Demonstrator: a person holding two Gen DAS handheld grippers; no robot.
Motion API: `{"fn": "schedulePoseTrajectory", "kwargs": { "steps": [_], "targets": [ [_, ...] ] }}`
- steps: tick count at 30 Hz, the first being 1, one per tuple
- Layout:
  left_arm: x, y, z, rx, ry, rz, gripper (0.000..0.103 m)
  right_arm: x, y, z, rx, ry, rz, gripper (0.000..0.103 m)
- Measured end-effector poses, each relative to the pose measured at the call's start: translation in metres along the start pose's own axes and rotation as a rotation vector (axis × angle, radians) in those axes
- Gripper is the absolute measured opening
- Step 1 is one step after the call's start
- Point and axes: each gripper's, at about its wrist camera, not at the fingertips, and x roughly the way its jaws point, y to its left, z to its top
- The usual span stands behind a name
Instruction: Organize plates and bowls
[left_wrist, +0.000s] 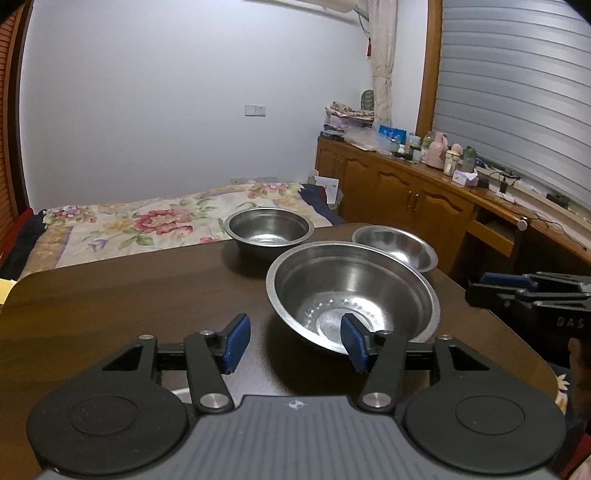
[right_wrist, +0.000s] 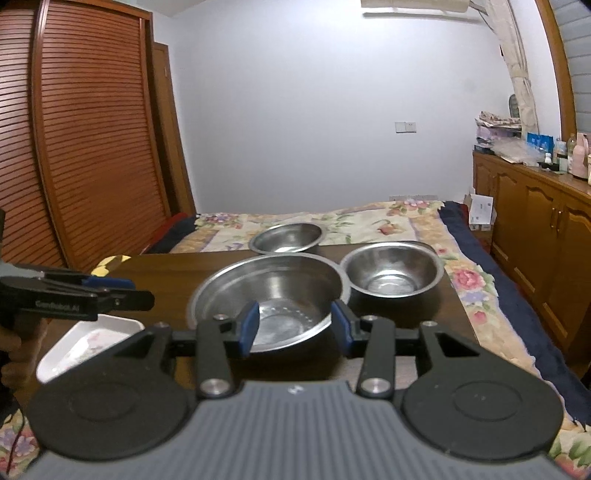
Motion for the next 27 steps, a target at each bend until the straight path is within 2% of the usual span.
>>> {"fn": "schedulePoseTrajectory", "kwargs": {
  "steps": [5,19,27],
  "targets": [
    [0.017,-0.001,0.004,-0.023,0.010,0.012,0.059,0.020,-0.014,-0.002,0.019,0.029,0.000,0.050],
    [0.046,-0.008,0.011,-0.076,0.039,0.051,0.058,0.057,-0.042,0.004,0.028,0.076,0.054,0.050],
    [0.048,-0.008,0.009,-0.129,0.043,0.060,0.049,0.073,-0.044,0.006,0.037,0.108,0.119,0.050]
  ]
}}
